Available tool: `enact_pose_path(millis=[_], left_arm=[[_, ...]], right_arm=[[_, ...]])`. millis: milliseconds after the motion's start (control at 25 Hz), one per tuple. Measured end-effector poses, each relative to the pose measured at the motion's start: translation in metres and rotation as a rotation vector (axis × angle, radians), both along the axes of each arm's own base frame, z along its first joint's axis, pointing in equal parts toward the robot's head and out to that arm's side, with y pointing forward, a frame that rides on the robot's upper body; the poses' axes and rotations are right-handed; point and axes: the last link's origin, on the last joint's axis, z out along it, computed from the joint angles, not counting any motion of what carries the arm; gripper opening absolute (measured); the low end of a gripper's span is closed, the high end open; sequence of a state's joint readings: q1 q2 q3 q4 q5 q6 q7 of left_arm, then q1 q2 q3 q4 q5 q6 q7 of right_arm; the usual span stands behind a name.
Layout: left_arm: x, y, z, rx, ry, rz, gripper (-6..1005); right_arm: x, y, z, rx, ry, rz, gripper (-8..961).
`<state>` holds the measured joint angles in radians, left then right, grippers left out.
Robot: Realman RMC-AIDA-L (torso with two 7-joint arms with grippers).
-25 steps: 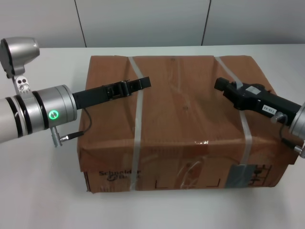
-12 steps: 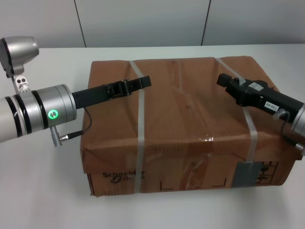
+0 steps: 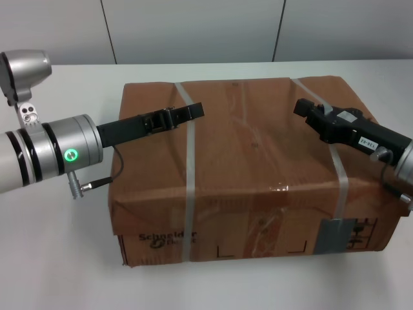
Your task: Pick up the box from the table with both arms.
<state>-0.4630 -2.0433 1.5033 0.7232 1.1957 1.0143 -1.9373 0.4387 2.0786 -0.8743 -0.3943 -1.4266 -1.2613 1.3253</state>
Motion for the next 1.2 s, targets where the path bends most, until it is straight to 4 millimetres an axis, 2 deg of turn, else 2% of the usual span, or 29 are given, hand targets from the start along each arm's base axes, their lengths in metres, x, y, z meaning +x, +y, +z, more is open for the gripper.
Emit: enact_pose_path(millis=[520,1200], left_arm=[[0.0048,-0.0024,0.0018,0.011,-0.009,-0.035,85],[0.0062,-0.0039,0.0027,0.015,-0.018,-0.05,86]], right_arm=[[-0.0045,-0.006,0.0091,0.056,0.028,0.066,54],[-0.0043,-0.0059,0.0091,0.057,0.025,0.067,54]])
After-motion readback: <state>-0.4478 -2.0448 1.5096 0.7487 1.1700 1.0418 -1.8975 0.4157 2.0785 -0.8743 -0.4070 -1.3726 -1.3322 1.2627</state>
